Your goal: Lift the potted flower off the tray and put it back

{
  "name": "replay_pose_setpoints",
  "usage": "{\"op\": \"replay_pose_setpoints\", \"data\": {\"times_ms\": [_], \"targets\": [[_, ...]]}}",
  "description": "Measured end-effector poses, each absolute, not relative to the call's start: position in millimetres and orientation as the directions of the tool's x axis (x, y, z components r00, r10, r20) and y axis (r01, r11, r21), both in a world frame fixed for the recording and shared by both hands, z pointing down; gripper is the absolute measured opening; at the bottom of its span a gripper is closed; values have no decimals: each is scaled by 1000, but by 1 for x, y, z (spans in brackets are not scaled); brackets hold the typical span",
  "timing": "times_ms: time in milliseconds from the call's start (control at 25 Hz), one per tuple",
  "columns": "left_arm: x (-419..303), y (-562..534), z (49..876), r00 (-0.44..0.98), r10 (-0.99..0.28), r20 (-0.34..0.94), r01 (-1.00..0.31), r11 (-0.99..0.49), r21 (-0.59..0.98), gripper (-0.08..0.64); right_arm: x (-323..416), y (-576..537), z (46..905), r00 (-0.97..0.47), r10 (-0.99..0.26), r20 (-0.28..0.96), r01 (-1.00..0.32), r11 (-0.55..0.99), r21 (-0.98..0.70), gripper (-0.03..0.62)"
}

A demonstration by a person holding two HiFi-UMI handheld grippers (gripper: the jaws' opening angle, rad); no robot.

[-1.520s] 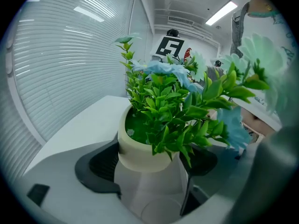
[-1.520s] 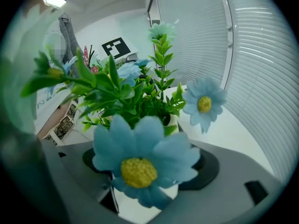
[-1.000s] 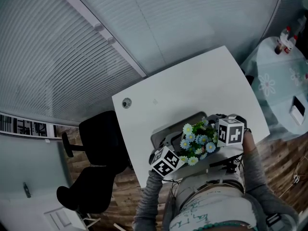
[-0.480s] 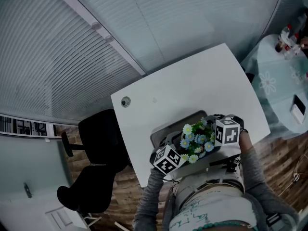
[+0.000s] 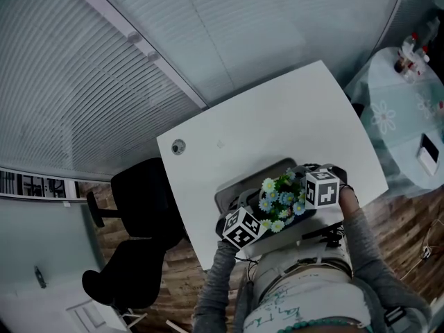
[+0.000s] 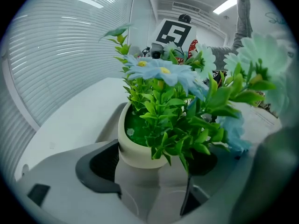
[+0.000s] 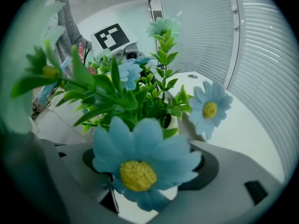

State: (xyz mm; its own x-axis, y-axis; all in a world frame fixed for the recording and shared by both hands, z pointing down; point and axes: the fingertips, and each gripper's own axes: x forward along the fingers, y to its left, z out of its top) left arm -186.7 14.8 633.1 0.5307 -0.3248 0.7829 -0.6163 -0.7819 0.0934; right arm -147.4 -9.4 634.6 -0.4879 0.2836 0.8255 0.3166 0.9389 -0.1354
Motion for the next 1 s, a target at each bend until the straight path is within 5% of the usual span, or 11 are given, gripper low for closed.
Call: {"op": "replay_pose_setpoints", "data": {"times_ms": [1000], "targets": [[-185,13,636,584,-335,740,-611,-781,129,410,-147,-10,639,-570,334,750,308,934,-182,365]]}}
